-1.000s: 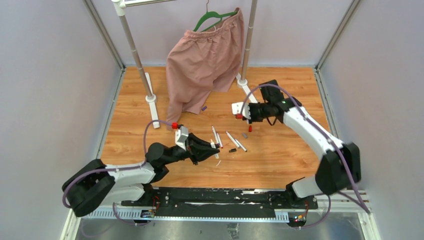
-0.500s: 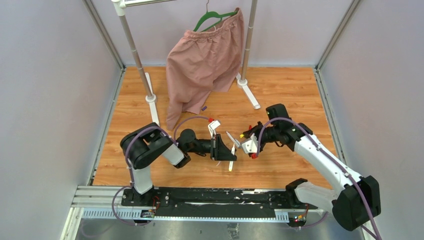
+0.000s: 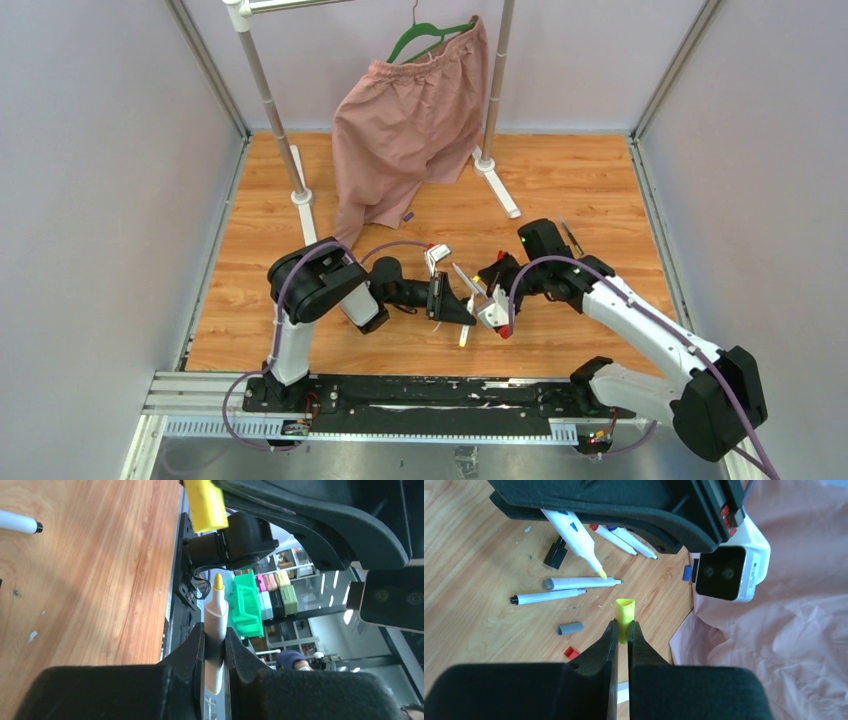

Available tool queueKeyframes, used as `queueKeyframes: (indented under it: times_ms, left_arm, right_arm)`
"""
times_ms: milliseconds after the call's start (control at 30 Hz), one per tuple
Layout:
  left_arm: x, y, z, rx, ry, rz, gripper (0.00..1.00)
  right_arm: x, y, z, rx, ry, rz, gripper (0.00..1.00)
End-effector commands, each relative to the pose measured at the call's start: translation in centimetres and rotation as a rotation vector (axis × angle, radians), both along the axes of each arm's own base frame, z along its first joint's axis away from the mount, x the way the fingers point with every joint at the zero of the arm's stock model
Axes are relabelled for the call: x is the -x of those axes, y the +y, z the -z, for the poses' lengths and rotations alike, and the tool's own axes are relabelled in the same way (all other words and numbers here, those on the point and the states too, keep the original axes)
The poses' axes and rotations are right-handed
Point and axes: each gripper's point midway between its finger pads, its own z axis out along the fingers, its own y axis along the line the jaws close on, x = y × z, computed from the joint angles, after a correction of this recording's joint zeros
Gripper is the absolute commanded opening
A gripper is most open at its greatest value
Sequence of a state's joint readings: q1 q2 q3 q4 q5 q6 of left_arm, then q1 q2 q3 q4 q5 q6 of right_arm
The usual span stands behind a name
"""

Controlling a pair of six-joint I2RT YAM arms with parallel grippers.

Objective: Insert the pens into the pen caps
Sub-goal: Insert the pen cap onto the pen.

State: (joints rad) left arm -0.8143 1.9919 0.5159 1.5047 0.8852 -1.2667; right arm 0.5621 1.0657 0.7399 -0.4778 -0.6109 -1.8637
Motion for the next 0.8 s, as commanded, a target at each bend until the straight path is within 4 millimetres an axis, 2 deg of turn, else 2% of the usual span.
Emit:
queueKeyframes:
  times_ms: [0, 300, 767]
  left_arm:
    - [-0.1, 0.1, -0.6, 0.031, -0.011, 0.019, 0.00]
    - [-0.4, 0.1, -0.4, 0.028, -0.008, 0.018, 0.00]
    - [-0.5, 0.2, -0.3, 0.027, -0.008, 0.014, 0.00]
  right_arm:
    - [0.9, 0.3, 0.6, 0.036, -0.047, -0.059, 0.00]
    - [1.9, 0.4, 1.3, 0.068, -0.070, -0.126, 0.00]
    - [3.4, 0.6, 1.3, 0.072, -0.061, -0.201, 0.00]
